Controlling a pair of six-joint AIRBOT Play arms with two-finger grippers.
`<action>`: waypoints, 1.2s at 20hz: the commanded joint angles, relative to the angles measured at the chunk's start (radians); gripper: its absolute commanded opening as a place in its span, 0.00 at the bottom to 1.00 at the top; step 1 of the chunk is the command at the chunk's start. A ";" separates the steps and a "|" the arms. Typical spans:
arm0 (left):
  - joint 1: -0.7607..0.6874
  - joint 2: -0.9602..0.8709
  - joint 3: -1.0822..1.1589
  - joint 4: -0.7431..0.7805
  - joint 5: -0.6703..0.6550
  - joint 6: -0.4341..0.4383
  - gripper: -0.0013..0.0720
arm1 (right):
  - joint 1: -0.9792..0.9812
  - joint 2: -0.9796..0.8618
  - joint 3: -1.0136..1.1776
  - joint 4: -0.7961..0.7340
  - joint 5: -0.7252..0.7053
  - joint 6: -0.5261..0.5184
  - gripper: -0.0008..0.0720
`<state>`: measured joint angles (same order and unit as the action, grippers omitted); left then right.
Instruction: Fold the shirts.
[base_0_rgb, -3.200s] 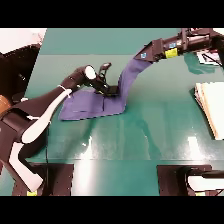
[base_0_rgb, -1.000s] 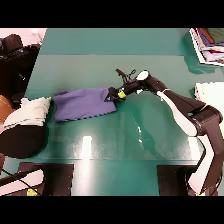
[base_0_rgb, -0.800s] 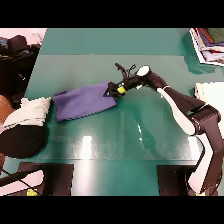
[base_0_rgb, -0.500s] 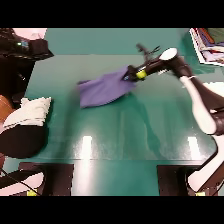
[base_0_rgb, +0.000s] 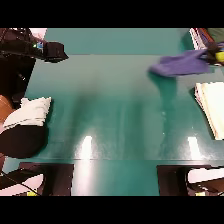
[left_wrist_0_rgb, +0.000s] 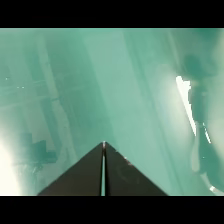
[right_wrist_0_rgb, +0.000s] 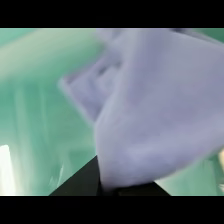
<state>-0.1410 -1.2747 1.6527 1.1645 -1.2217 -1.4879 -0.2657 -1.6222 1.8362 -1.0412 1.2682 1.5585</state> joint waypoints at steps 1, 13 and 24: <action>-0.005 -0.001 0.001 -0.002 0.002 -0.008 0.05 | -0.188 0.021 0.001 -0.022 0.006 0.023 0.04; -0.005 -0.001 0.001 -0.001 0.017 -0.004 0.05 | -0.282 0.137 0.108 -0.063 0.073 0.008 0.04; -0.005 -0.001 0.001 0.002 0.017 0.026 0.05 | -0.486 0.391 -0.331 -0.168 0.189 -0.035 0.04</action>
<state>-0.1452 -1.2747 1.6527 1.1660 -1.2049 -1.4784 -0.6857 -1.2812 1.6199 -1.1942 1.4151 1.5486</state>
